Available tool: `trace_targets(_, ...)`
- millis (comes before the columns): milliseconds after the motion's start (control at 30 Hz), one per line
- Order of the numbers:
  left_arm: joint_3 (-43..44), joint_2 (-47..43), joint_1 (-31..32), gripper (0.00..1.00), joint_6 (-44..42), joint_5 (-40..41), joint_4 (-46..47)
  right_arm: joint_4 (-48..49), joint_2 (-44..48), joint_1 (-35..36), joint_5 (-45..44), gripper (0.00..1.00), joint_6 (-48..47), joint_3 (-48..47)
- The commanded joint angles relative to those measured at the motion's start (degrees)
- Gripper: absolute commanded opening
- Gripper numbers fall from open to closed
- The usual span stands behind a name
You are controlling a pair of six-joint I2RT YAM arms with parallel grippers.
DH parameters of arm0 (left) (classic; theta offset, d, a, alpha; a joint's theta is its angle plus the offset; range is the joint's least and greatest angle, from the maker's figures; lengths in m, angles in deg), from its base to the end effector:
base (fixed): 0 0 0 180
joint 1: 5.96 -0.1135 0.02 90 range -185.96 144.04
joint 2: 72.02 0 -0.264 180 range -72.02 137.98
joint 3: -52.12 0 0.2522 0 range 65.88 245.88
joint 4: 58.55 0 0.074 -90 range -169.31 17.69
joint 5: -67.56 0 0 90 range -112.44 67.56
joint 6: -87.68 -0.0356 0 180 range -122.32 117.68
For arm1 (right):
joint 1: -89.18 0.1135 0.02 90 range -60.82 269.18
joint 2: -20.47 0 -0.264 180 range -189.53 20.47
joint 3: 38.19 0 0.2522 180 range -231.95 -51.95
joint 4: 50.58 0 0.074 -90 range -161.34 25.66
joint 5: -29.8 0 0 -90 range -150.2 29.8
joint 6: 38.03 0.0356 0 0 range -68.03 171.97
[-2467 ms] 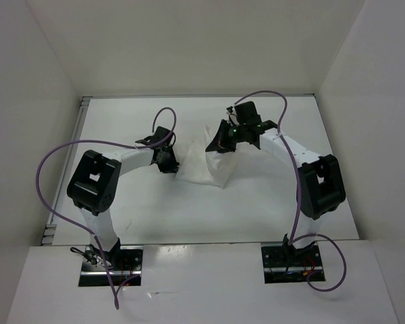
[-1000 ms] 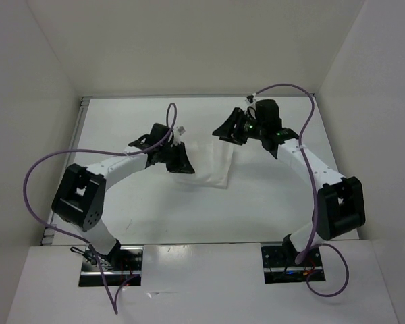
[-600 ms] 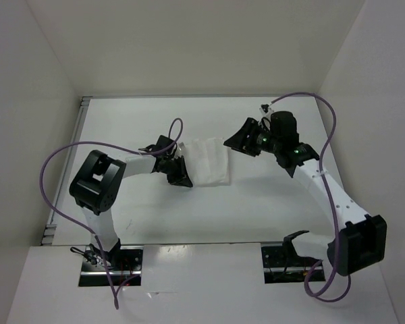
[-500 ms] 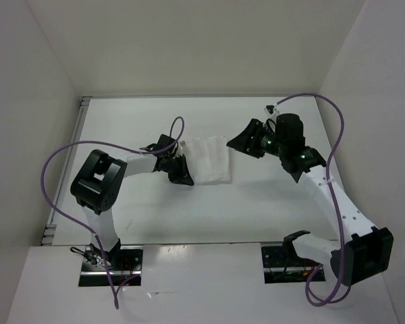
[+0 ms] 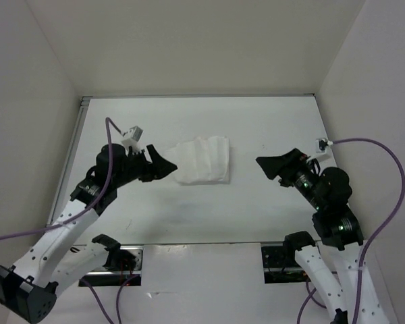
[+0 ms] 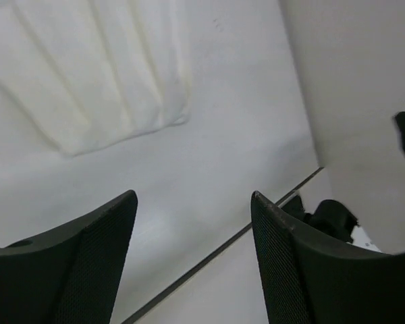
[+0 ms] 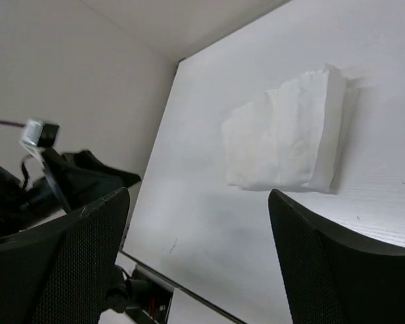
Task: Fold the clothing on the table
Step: Fold the skirt
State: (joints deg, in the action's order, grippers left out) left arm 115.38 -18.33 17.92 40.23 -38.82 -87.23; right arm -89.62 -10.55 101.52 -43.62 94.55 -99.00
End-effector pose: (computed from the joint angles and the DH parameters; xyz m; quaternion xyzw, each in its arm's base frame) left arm 0.1921 -0.0960 0.3328 -0.0493 0.8091 -0.4115 0.4167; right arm 0.1144 0.0354 0.3575 0.1065 0.7521 0.3931 0.5181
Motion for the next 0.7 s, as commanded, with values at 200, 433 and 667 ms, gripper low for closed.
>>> trace_targets(200, -20.4, -18.9, -0.9, 0.77, 14.1, 8.5, -7.8, -3.3, 15.4, -0.7, -4.4, 0.88, 10.1, 11.3)
trace_targets(433, -21.2, -27.3, -1.5, 0.78, 16.6, 13.5, -10.6, -4.5, 17.8, -0.7, -7.6, 0.88, 10.1, 10.2)
trace_targets(667, -22.4, -27.9, -1.5, 0.78, 17.9, 13.5, -10.0, -4.5, 20.4, -0.7, -8.8, 0.88, 11.2, 10.8)
